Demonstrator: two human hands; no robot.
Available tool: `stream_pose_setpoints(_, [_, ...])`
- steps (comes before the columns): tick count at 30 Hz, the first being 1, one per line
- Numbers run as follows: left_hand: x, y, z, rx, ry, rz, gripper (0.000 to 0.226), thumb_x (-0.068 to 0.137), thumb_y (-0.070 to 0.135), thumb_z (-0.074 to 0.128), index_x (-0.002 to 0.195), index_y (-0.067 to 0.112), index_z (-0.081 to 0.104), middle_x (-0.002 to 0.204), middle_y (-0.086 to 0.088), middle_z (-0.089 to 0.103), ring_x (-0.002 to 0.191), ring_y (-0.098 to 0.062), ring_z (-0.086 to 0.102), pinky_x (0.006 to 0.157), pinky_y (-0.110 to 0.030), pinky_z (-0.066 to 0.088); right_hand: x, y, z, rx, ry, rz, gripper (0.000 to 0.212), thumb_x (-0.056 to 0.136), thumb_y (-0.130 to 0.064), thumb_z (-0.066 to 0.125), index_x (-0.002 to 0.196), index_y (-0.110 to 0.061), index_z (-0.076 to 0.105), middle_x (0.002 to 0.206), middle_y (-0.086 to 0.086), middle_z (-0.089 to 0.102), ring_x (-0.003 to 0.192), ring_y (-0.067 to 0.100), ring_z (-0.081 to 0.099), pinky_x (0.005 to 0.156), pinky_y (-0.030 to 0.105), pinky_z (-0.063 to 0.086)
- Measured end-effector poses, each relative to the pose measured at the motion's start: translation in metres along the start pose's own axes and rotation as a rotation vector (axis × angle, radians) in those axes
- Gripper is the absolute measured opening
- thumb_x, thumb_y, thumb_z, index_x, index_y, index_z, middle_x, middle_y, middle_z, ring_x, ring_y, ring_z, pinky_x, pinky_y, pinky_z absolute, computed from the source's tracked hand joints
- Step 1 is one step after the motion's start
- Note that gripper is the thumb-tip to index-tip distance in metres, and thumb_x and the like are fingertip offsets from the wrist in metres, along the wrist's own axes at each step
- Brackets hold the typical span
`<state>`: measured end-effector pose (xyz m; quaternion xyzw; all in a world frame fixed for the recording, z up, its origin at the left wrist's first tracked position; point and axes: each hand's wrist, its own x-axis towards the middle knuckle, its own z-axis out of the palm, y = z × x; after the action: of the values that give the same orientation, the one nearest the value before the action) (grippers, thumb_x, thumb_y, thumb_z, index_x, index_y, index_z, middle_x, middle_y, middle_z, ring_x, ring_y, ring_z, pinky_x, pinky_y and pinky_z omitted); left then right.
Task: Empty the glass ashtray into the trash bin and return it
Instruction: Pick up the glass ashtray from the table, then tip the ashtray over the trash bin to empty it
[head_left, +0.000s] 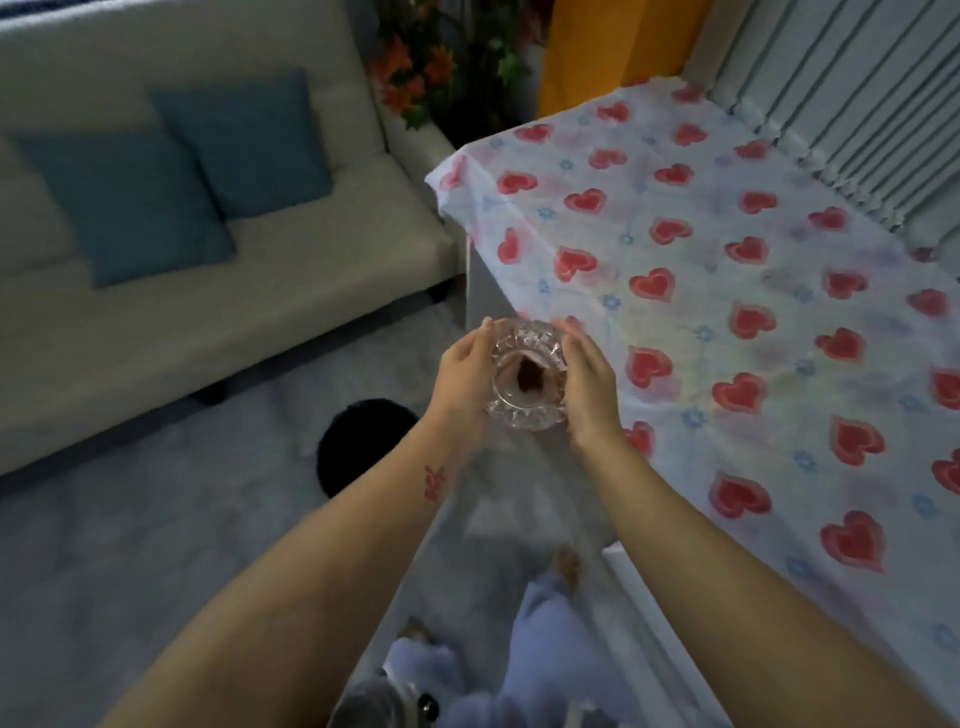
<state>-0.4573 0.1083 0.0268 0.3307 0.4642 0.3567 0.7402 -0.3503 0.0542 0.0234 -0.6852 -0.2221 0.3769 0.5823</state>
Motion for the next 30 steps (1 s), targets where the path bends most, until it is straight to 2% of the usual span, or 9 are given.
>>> stream_pose_setpoints(3, [-0.006,0.008,-0.048,-0.024,0.083,0.035,0.035,0.102,0.029,0.048,0.109,0.003,0.071,0.114,-0.025,0.071,0.105,-0.035,0.069,0.099,-0.047,0.053,-0.013,0.016,0.042,-0.113,-0.135,-0.012,0.028,0.098,-0.038,0.045,0.113,-0.049,0.065,0.132,-0.008,0.063,0.122,0.012,0.059,0.107,0.041,0.047])
stream_pose_setpoints(6, [-0.005,0.009,-0.086,0.004,0.196,0.068,0.03,0.101,0.032,0.049,0.102,0.016,0.073,0.108,-0.016,0.075,0.102,-0.03,0.072,0.095,-0.045,0.055,-0.015,0.03,0.079,-0.148,-0.234,-0.006,0.027,0.097,-0.04,0.044,0.105,-0.057,0.063,0.132,-0.008,0.062,0.122,0.013,0.059,0.106,0.045,0.048])
stream_pose_setpoints(11, [0.005,-0.004,-0.139,0.013,0.406,0.125,0.031,0.1,0.037,0.048,0.112,0.02,0.072,0.112,-0.009,0.074,0.107,-0.024,0.07,0.097,-0.045,0.055,-0.01,0.063,0.132,-0.166,-0.363,0.003,0.031,0.102,-0.028,0.042,0.125,-0.031,0.062,0.13,-0.005,0.062,0.116,0.01,0.06,0.106,0.039,0.048])
stream_pose_setpoints(14, [0.019,-0.023,-0.162,0.021,0.499,0.16,0.025,0.099,0.033,0.051,0.109,0.025,0.073,0.117,-0.007,0.072,0.109,-0.023,0.068,0.101,-0.047,0.053,-0.004,0.09,0.152,-0.183,-0.39,0.023,0.032,0.103,-0.022,0.042,0.128,-0.02,0.062,0.121,-0.007,0.063,0.103,0.002,0.061,0.099,0.027,0.049])
stream_pose_setpoints(16, [0.03,-0.039,-0.176,0.031,0.545,0.175,0.025,0.1,0.028,0.051,0.112,0.023,0.072,0.119,-0.006,0.071,0.105,-0.018,0.066,0.102,-0.046,0.051,0.002,0.112,0.163,-0.197,-0.382,0.019,0.031,0.102,-0.018,0.044,0.126,-0.015,0.064,0.121,-0.002,0.065,0.105,0.008,0.062,0.1,0.03,0.05])
stream_pose_setpoints(21, [0.064,-0.099,-0.218,0.116,0.571,0.219,0.033,0.102,0.023,0.049,0.13,0.012,0.063,0.13,-0.001,0.066,0.124,-0.014,0.06,0.109,-0.038,0.047,0.026,0.182,0.185,-0.252,-0.365,0.039,0.028,0.101,-0.018,0.046,0.12,-0.017,0.066,0.12,-0.001,0.068,0.111,0.016,0.063,0.102,0.036,0.05])
stream_pose_setpoints(24, [0.087,-0.146,-0.246,0.191,0.573,0.227,0.035,0.101,0.022,0.049,0.133,0.012,0.061,0.135,-0.003,0.064,0.128,-0.013,0.057,0.111,-0.037,0.044,0.042,0.232,0.196,-0.301,-0.354,0.039,0.028,0.1,-0.02,0.046,0.119,-0.017,0.067,0.117,-0.001,0.069,0.106,0.013,0.064,0.098,0.032,0.051])
stream_pose_setpoints(27, [0.113,-0.202,-0.283,0.273,0.614,0.211,0.037,0.102,0.025,0.048,0.135,0.012,0.059,0.138,-0.003,0.061,0.13,-0.014,0.054,0.114,-0.039,0.041,0.061,0.289,0.207,-0.361,-0.34,0.032,0.028,0.1,-0.02,0.047,0.118,-0.016,0.068,0.108,-0.005,0.069,0.097,0.009,0.062,0.084,0.022,0.049])
stream_pose_setpoints(30, [0.141,-0.257,-0.325,0.36,0.678,0.174,0.042,0.103,0.027,0.043,0.14,0.011,0.053,0.147,-0.005,0.053,0.142,-0.019,0.04,0.119,-0.042,0.03,0.084,0.345,0.216,-0.473,-0.34,-0.001,0.028,0.099,-0.025,0.048,0.117,-0.022,0.068,0.111,-0.003,0.071,0.098,0.011,0.062,0.082,0.022,0.044])
